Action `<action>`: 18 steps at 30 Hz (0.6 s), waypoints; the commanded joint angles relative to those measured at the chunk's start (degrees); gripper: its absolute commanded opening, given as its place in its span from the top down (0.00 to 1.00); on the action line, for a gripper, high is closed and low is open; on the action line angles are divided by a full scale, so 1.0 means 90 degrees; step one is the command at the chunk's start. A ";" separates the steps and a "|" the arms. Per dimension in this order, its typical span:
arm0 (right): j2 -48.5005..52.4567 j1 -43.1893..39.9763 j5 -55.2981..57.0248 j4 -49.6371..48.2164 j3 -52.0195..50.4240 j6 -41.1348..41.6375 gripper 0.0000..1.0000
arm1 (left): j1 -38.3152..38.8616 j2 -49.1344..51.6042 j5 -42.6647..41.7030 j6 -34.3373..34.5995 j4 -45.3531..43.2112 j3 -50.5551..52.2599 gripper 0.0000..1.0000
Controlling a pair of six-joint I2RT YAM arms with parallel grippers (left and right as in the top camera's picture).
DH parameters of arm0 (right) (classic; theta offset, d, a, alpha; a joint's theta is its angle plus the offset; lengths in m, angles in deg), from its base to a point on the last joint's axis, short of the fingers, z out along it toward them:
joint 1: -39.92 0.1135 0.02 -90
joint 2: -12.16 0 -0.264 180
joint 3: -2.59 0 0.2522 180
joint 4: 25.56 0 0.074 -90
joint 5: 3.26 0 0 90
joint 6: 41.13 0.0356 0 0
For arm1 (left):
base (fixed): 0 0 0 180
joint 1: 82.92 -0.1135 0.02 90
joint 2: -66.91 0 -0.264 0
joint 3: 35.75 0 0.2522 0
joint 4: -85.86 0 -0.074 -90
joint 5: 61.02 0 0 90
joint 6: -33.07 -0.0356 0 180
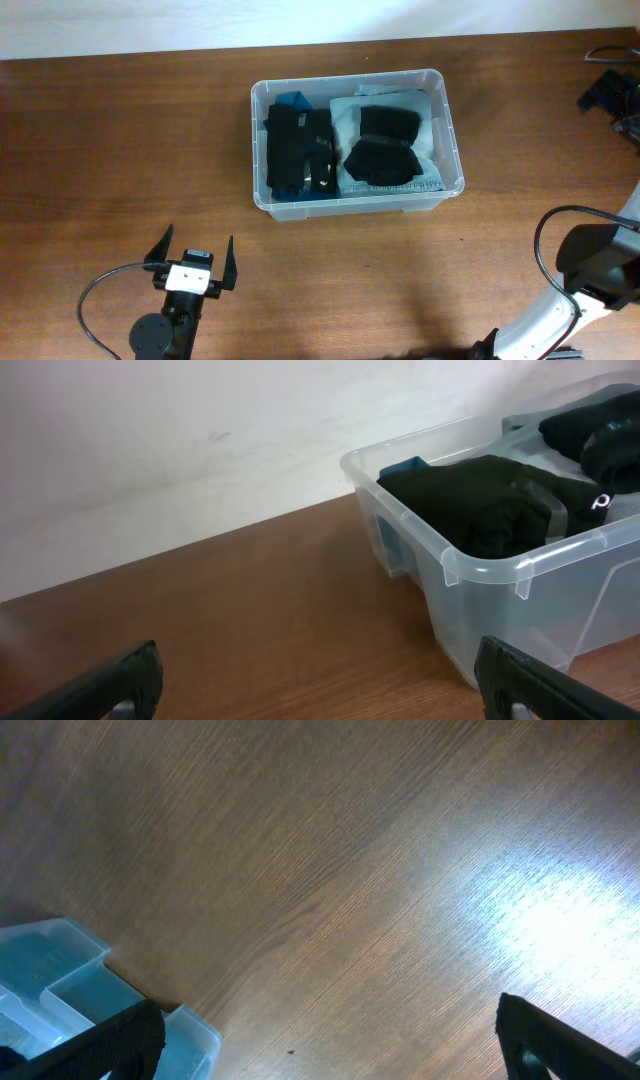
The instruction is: Pack container
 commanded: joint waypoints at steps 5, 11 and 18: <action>-0.0051 -0.0002 0.0012 0.0002 -0.0029 0.0075 0.02 | -0.0032 -0.0061 0.0024 0.0036 -0.0012 0.0044 0.01; -0.0046 0.0049 0.0012 0.0002 -0.0029 0.0075 0.01 | -0.0032 -0.0061 0.0024 0.0036 -0.0012 0.0046 0.01; -0.0520 0.0731 0.0090 -0.0002 -0.0029 0.0070 0.02 | -0.0032 -0.0061 0.0024 0.0036 -0.0012 0.0046 0.01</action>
